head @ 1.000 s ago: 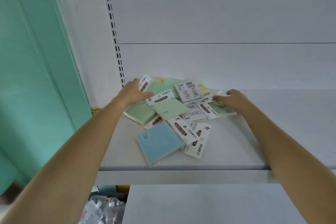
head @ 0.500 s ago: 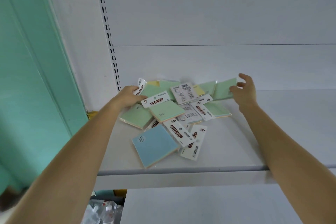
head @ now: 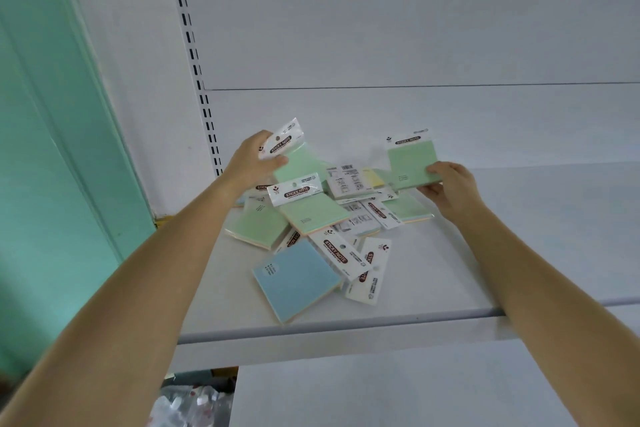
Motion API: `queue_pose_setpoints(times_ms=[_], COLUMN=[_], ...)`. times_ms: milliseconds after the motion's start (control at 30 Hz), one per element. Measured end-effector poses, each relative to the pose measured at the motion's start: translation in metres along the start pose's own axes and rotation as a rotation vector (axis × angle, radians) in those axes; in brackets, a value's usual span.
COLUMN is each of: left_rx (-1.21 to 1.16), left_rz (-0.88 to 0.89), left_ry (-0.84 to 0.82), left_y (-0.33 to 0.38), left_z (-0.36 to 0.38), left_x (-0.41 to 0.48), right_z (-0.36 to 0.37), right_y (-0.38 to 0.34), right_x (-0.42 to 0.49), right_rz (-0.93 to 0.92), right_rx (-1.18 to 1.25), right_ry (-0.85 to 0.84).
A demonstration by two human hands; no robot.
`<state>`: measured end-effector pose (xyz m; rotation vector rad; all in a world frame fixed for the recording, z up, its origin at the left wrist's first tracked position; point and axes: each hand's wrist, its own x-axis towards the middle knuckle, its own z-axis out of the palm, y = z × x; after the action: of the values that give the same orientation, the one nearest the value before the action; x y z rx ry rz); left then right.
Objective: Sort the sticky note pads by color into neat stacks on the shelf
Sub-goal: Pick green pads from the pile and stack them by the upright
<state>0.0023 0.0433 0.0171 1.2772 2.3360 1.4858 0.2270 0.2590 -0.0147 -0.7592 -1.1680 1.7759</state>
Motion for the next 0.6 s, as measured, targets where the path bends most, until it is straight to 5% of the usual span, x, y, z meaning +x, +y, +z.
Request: queue_pose_setpoints(times_ms=[267,600], left_rx=[-0.418,-0.269], left_rz=[-0.037,-0.048], left_ry=[0.277,0.187], left_y=[0.035,0.118], left_z=[0.008,0.128], left_x=[0.006,-0.004], right_z=[0.000,-0.111], right_y=[-0.010,-0.065], right_x=[-0.002,-0.022], right_rz=[-0.068,-0.122], right_rx=[-0.168,-0.168], right_ry=[-0.163,-0.104])
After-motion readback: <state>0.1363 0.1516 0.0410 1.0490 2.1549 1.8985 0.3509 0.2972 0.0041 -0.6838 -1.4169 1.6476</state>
